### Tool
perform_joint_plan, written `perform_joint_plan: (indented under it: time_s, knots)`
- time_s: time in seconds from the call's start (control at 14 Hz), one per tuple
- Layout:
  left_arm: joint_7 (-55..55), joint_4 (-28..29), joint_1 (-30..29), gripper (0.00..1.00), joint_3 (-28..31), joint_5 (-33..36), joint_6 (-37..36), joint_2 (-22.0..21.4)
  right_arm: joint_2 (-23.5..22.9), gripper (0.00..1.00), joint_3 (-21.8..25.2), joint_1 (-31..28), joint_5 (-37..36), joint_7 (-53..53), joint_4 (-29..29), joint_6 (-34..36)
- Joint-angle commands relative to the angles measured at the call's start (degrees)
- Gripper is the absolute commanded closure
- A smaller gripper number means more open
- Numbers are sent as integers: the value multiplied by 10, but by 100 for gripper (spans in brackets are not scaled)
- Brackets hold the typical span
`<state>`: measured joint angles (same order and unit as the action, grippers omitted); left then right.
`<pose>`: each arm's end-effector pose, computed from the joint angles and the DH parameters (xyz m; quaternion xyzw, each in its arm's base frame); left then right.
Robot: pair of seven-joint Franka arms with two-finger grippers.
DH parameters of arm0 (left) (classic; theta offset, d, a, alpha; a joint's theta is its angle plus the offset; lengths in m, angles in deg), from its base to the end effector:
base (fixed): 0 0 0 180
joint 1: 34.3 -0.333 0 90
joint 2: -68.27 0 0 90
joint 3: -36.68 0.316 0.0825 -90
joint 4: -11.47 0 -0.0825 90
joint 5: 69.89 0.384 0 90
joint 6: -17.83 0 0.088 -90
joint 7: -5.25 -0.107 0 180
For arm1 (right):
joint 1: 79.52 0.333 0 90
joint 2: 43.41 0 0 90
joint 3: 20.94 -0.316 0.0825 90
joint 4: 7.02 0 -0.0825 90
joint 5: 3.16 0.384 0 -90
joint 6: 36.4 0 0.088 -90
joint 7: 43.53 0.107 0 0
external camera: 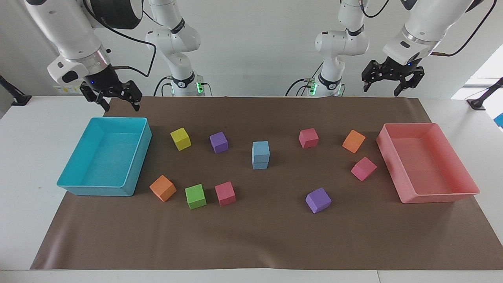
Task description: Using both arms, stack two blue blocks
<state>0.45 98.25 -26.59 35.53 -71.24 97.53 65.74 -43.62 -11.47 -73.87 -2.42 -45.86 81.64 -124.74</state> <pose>0.5148 -0.0834 0.6593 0.9919 -0.1204 -0.0401 0.0098 0.5518 -0.0352 0.6310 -0.9999 0.0128 0.0043 0.0064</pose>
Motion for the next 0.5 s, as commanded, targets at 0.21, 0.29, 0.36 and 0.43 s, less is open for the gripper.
perform_joint_plan:
  time_s: [0.21,0.29,0.36,0.43]
  knots:
    - [-1,16,-16,0,-6,-1,12,-11,-3,0,-9,-2,-11,13,-4,2]
    - [-1,15,-16,0,-6,-1,13,-11,-2,0,-9,-10,-7,9,-3,3]
    - [-1,16,-16,0,-6,-1,13,-11,-2,0,-19,-29,-7,9,-4,5]
    - [-2,16,-15,0,-6,-1,13,-11,-3,0,-37,-43,-7,11,-7,5]
